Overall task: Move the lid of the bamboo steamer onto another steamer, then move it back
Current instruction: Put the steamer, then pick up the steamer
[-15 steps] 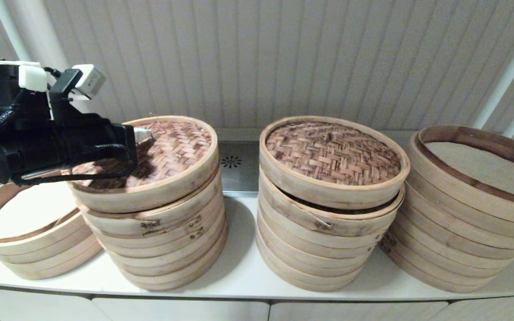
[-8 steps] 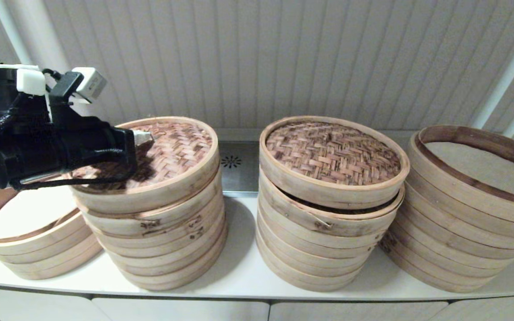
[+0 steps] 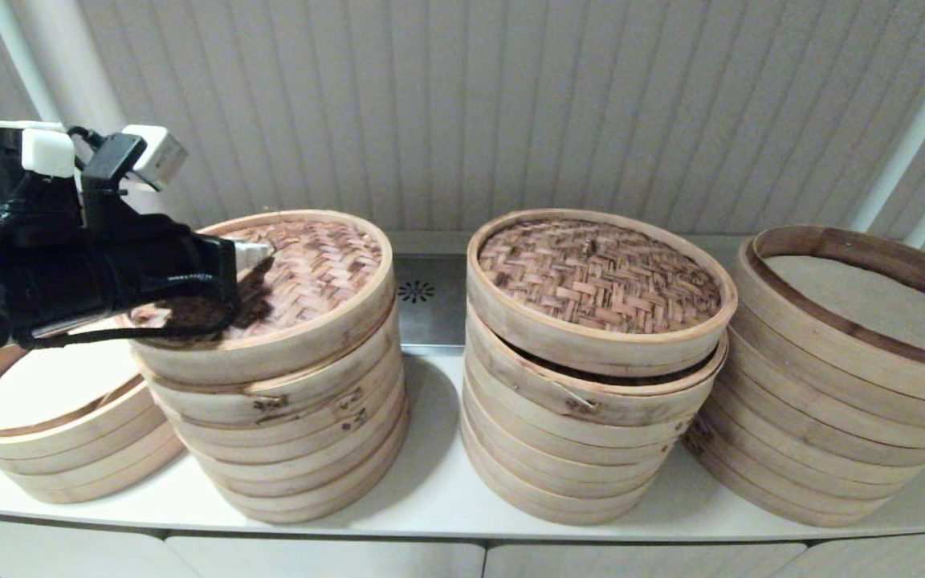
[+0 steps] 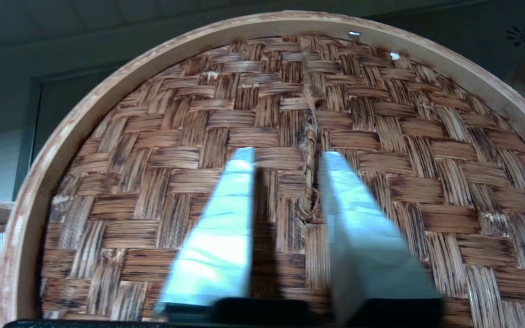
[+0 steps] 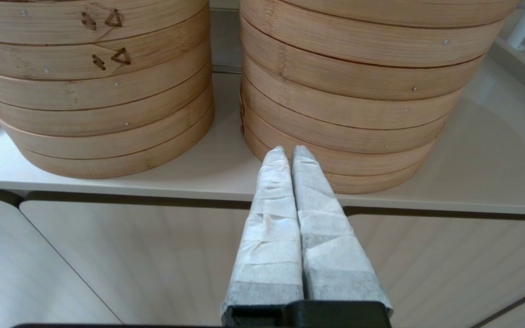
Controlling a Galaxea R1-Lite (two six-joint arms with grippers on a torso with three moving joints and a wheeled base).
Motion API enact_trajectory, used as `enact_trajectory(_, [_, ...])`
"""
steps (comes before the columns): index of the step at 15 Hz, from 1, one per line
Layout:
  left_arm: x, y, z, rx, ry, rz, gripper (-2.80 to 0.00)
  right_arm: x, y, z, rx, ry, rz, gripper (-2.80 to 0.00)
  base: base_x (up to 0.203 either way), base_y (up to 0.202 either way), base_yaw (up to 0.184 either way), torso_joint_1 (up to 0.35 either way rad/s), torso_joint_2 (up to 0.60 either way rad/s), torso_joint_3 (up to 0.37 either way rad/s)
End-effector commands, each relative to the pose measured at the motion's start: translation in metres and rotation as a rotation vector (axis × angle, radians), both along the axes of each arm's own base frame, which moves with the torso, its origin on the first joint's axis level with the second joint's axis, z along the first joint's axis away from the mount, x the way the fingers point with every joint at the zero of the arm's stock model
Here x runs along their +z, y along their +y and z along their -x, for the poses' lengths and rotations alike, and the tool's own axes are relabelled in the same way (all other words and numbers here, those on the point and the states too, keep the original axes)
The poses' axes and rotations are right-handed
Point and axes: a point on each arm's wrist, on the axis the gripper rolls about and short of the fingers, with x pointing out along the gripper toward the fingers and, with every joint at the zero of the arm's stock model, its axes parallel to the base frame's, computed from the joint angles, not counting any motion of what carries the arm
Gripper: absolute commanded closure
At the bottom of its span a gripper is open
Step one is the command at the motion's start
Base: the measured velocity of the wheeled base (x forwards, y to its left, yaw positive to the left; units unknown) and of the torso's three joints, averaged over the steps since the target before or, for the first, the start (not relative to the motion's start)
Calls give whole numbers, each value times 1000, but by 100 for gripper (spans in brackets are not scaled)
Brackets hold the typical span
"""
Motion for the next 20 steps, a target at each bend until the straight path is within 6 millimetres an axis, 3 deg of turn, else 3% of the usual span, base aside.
enact_trajectory(1, [3,0,1,-2,-13,3,-280,0,0,0,1,-2,0,0,0,0,0,0,0,0])
enact_trajectory(5, [28,4,15,6,-100,25,-280,0,0,0,1,-2,0,0,0,0,0,0,0,0])
enact_trajectory(9, [62,16,66,10,-194,45,-280,0,0,0,1,-1,0,0,0,0,0,0,0,0])
enact_trajectory(10, [69,21,83,14,-213,50,0,0,0,0,1,-1,0,0,0,0,0,0,0,0])
enact_trajectory(13, [79,43,147,72,-280,55,0,0,0,0,1,-2,0,0,0,0,0,0,0,0])
enact_trajectory(15, [70,56,182,140,-269,46,0,0,0,0,1,-3,0,0,0,0,0,0,0,0])
enact_trajectory(20, [-2,64,239,239,-187,27,0,0,0,0,1,-2,0,0,0,0,0,0,0,0])
